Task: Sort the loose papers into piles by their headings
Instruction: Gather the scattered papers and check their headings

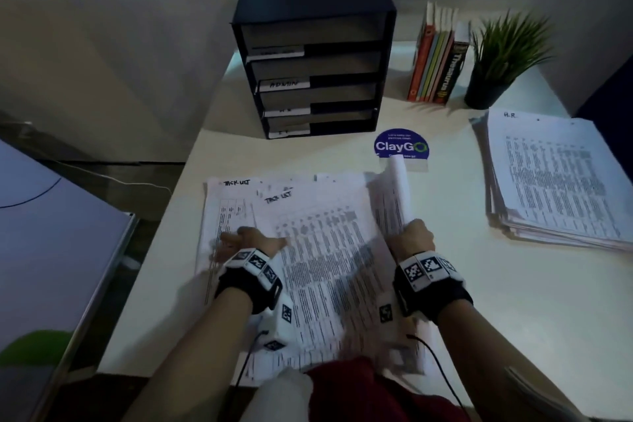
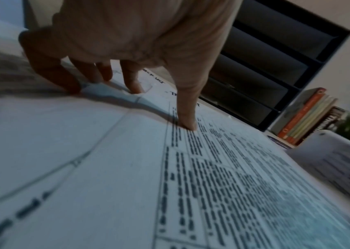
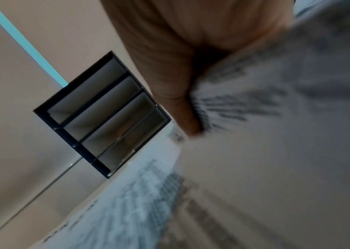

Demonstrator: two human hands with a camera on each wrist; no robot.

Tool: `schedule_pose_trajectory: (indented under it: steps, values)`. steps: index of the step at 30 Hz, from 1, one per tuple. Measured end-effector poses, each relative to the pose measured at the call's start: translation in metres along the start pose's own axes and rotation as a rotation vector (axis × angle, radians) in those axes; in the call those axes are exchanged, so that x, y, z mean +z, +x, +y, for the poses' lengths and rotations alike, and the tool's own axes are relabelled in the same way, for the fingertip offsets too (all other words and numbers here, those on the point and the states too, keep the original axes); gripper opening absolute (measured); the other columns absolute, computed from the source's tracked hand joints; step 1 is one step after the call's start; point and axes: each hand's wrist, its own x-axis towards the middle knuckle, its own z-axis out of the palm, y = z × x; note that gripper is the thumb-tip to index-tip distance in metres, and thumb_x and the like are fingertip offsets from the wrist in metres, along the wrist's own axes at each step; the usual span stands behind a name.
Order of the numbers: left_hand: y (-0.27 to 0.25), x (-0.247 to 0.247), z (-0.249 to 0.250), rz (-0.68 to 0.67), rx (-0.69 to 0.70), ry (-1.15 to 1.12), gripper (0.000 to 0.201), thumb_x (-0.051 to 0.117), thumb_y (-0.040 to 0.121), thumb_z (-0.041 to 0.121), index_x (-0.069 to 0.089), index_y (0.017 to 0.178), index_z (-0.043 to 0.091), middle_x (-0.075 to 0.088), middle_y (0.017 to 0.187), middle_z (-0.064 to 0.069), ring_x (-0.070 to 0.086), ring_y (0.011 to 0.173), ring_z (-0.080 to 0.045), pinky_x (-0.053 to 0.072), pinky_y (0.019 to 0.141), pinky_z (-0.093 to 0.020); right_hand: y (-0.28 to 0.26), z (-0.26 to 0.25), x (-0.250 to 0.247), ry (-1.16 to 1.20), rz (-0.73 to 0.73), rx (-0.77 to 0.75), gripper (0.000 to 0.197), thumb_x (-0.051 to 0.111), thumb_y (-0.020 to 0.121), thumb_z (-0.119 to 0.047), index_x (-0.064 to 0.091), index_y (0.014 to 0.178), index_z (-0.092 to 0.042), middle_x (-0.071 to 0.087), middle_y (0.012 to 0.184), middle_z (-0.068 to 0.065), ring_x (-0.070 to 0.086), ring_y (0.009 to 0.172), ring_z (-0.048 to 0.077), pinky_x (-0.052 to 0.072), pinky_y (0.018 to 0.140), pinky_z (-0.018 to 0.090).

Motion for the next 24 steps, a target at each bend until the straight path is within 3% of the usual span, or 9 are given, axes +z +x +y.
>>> schedule_pose_trajectory:
  steps: [2,4,7,10,12,14,18,21,24]
  values:
    - [-0.001,0.002,0.005,-0.008,0.043,-0.002,0.097,0.068,0.071,0.059,0.027,0.139,0.002,0.008,0.149,-0.025,0.018,0.135,-0.047,0.022,0.110,-0.055,-0.009,-0.002,-0.006,-0.014,0.053,-0.140,0.029,0.057,0.085,-0.013,0.055,0.109,0.002,0.060,0.111,0.023,0.057,0.102,0.037,0.044,0.077,0.035]
    - [0.001,0.004,0.006,-0.011,0.070,0.003,0.078,0.068,0.073,0.055,0.045,0.127,0.005,0.018,0.143,-0.022,0.026,0.131,-0.047,0.025,0.107,-0.053,-0.021,-0.006,-0.022,-0.026,0.168,-0.258,0.034,0.051,0.080,-0.024,0.059,0.106,-0.004,0.063,0.101,0.024,0.059,0.093,0.040,0.042,0.069,0.035]
    - [-0.001,0.001,0.008,-0.042,0.112,-0.004,0.061,0.065,0.080,0.049,0.051,0.122,0.006,0.015,0.144,-0.021,0.019,0.134,-0.047,0.019,0.109,-0.054,-0.036,-0.022,-0.057,0.046,0.453,-0.408,0.036,0.043,0.073,-0.028,0.060,0.097,-0.007,0.062,0.084,0.024,0.059,0.080,0.041,0.040,0.063,0.037]
    - [0.002,0.002,0.010,-0.054,0.208,0.051,0.052,0.056,0.088,0.044,0.049,0.127,0.010,0.020,0.147,-0.023,0.020,0.135,-0.043,0.023,0.109,-0.049,-0.050,-0.048,-0.100,0.268,0.715,-0.589,0.032,0.044,0.077,-0.028,0.061,0.088,-0.003,0.047,0.066,0.010,0.046,0.063,0.026,0.022,0.058,0.027]
    - [0.007,0.001,0.011,-0.049,0.312,-0.027,0.041,0.056,0.090,0.035,0.056,0.117,0.003,0.047,0.132,-0.022,0.046,0.119,-0.039,0.042,0.096,-0.040,-0.061,-0.067,-0.128,0.440,0.804,-0.729,0.021,0.051,0.081,-0.021,0.062,0.085,-0.003,0.044,0.065,0.004,0.041,0.063,0.013,0.021,0.056,0.021]
    - [0.010,-0.003,0.010,-0.003,0.392,-0.157,0.031,0.058,0.090,0.027,0.061,0.103,-0.001,0.063,0.105,-0.016,0.059,0.096,-0.031,0.047,0.077,-0.033,-0.065,-0.080,-0.149,0.656,0.773,-0.845,0.006,0.056,0.079,-0.014,0.056,0.083,-0.011,0.047,0.066,-0.001,0.041,0.066,0.005,0.028,0.055,0.019]
    - [0.022,-0.016,0.003,0.058,0.486,-0.350,0.020,0.062,0.087,0.020,0.056,0.095,0.003,0.057,0.092,-0.012,0.055,0.090,-0.024,0.039,0.075,-0.029,-0.041,-0.081,-0.139,0.835,0.459,-0.773,0.034,0.065,0.064,-0.020,0.062,0.093,-0.002,0.060,0.078,0.009,0.054,0.065,0.014,0.043,0.053,0.024]
    - [0.035,-0.027,-0.008,0.176,0.350,-0.412,0.039,0.064,0.085,0.021,0.051,0.117,0.003,0.055,0.121,-0.021,0.051,0.113,-0.034,0.039,0.094,-0.038,-0.016,-0.059,-0.085,0.786,0.160,-0.533,0.042,0.075,0.059,-0.019,0.066,0.096,-0.001,0.066,0.077,0.015,0.062,0.062,0.019,0.054,0.053,0.034]
    - [0.037,-0.035,-0.025,0.183,0.001,-0.320,0.085,0.058,0.086,0.045,0.017,0.143,-0.002,0.014,0.150,-0.025,0.013,0.139,-0.039,0.014,0.112,-0.046,0.004,-0.027,-0.032,0.584,-0.014,-0.293,0.041,0.081,0.057,-0.018,0.068,0.093,-0.002,0.069,0.082,0.020,0.067,0.072,0.030,0.057,0.065,0.049]
